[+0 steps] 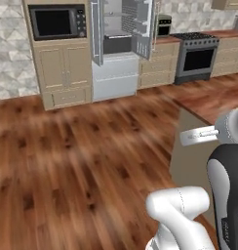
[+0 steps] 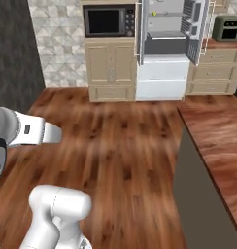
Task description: Gather the corn and mushroom from the fridge and place them on a tray on the dining counter. Then gather the chicken drumstick and fish from the fridge and place them on the other tray.
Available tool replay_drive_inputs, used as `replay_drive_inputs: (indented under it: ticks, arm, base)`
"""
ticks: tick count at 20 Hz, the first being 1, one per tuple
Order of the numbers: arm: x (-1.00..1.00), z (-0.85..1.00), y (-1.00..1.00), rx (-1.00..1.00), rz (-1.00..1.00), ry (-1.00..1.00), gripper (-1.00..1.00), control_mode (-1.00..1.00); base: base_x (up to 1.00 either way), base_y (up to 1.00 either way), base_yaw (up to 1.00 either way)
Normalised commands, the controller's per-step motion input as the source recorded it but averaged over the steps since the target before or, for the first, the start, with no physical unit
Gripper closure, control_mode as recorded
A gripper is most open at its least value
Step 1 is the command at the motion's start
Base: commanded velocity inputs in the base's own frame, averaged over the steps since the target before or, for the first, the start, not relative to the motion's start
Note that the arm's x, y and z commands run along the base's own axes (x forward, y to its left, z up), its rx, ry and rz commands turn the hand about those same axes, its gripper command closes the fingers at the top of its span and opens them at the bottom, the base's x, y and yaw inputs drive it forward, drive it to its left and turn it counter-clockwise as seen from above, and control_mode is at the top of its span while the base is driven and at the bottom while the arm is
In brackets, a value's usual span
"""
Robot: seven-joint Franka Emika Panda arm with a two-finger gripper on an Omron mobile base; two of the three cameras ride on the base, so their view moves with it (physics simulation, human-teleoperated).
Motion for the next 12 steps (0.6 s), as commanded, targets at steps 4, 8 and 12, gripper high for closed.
replay_drive_inputs:
  ticks: [4, 8, 12]
  arm:
    - [0.0, 0.0, 0.0, 0.0, 0.0, 0.0, -1.0, 1.0]
    - [0.0, 0.0, 0.0, 0.0, 0.0, 0.0, -1.0, 1.0]
    - [0.0, 0.0, 0.0, 0.0, 0.0, 0.0, -1.0, 1.0]
  base:
    - [1.0, 0.0, -0.09]
    - [1.0, 0.0, -0.11]
    - [1.0, 0.0, -0.1]
